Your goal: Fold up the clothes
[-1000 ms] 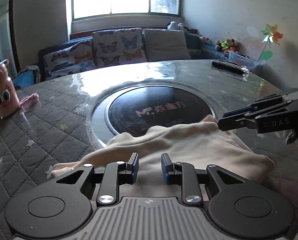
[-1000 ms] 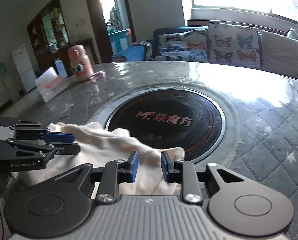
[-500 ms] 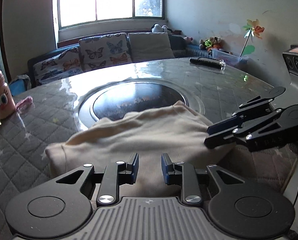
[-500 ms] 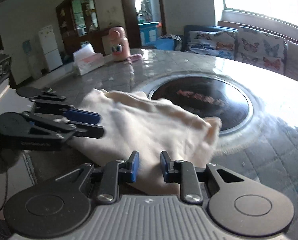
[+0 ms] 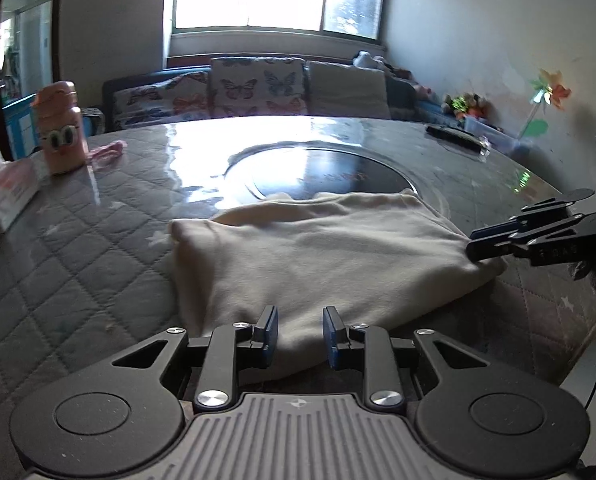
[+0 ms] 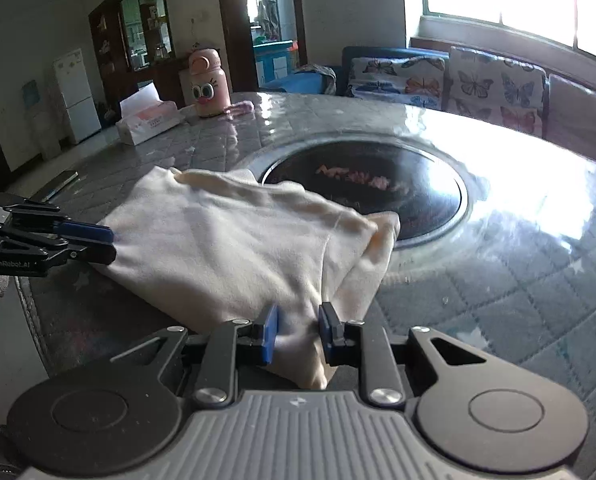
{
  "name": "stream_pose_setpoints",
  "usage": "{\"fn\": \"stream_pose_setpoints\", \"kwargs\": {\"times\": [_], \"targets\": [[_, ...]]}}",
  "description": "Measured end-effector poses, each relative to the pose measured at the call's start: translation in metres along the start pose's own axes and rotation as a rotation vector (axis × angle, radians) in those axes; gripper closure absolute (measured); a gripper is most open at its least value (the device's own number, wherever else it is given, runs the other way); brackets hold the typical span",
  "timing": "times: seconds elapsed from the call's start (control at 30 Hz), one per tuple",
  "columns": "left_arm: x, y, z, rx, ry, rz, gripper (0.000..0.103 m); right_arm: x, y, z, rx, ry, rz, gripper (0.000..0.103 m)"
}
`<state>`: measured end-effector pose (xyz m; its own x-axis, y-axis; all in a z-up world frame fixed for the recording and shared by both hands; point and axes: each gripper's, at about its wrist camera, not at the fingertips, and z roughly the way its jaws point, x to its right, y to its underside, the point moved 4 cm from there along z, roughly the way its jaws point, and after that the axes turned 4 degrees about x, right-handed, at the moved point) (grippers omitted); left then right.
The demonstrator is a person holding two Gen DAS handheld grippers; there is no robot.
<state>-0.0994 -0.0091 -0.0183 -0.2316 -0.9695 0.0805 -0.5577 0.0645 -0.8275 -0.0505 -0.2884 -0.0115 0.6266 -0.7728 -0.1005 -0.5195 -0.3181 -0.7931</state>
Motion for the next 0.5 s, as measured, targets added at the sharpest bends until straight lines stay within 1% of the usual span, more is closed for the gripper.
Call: {"fn": "stream_pose_setpoints", "kwargs": {"times": [0.17,0.3,0.4,0.5], "targets": [[-0.005,-0.002,-0.001,0.002,-0.015,-0.020,0.075,-0.017,-0.014,0.003,0.024,-0.052,-0.047,0.082],[-0.012,0.005,-0.001,-0.009,-0.020,-0.045,0.076,-0.035,-0.015,0.020,-0.001,-0.106,-0.103,0.080],[-0.016,0.011,-0.006,-0.014,-0.027,-0.044,0.076,-0.039,-0.009,0.031,-0.038,-0.109,-0.125,0.080],[-0.018,0.013,-0.011,-0.013,-0.025,-0.044,0.076,-0.039,-0.014,0.027,-0.022,-0.111,-0.123,0.080]]}}
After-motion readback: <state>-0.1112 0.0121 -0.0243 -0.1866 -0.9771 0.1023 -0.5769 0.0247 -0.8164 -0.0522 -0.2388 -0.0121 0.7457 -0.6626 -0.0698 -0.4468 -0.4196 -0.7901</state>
